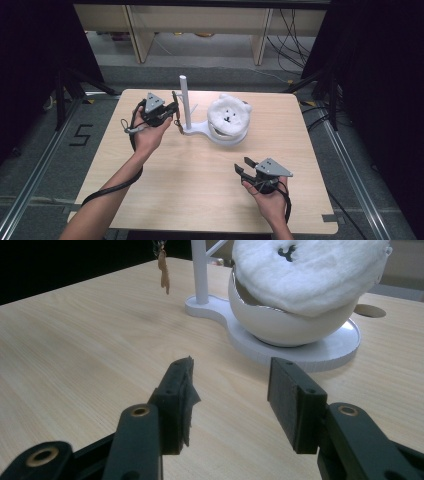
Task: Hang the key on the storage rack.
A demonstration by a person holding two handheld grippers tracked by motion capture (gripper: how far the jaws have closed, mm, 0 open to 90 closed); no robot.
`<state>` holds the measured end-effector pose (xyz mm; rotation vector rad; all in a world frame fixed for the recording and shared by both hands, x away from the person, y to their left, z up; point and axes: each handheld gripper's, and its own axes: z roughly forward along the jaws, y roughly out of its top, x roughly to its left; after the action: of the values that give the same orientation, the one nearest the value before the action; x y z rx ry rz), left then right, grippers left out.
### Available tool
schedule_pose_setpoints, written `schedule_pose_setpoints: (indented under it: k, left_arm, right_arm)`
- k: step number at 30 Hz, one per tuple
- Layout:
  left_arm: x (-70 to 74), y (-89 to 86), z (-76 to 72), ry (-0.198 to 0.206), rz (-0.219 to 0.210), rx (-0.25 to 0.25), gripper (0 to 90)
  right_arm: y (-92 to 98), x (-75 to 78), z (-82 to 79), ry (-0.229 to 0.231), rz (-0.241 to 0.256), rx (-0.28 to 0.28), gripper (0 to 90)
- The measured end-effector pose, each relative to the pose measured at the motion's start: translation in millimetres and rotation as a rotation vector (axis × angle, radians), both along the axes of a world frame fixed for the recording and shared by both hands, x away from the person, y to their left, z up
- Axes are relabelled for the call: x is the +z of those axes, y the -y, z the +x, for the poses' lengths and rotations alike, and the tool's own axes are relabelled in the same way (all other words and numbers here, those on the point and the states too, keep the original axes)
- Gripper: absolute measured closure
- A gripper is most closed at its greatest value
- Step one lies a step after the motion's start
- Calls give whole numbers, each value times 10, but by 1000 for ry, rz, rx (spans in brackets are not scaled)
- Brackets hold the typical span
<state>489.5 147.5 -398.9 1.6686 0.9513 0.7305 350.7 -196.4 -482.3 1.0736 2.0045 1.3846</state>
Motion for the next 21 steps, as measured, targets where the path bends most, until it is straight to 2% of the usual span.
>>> schedule_pose_setpoints:
  k: [1,4,7,8,9,11,13,21]
  left_arm:
    - [-1,2,2,1,0,0,839]
    - [-9,10,10,1,6,-1,839]
    - [-19,21,15,-1,9,0,838]
    - [-22,23,20,-2,11,-2,839]
    - [-25,24,24,-2,14,-3,839]
    - [-32,29,31,-4,13,-1,838]
    - [-37,31,36,-5,16,-2,838]
    - [-63,64,64,-10,22,-5,837]
  right_arm:
    - [-8,3,-12,-14,8,-5,538]
    - [2,-1,1,1,-2,2,537]
    - [-9,-14,7,-1,17,13,536]
    - [-2,-14,19,16,3,23,536]
    - [-10,-13,2,-6,20,10,537]
    - [5,-6,5,1,1,6,536]
    - [2,-12,12,4,12,15,536]
    - [-1,-11,8,0,4,10,535]
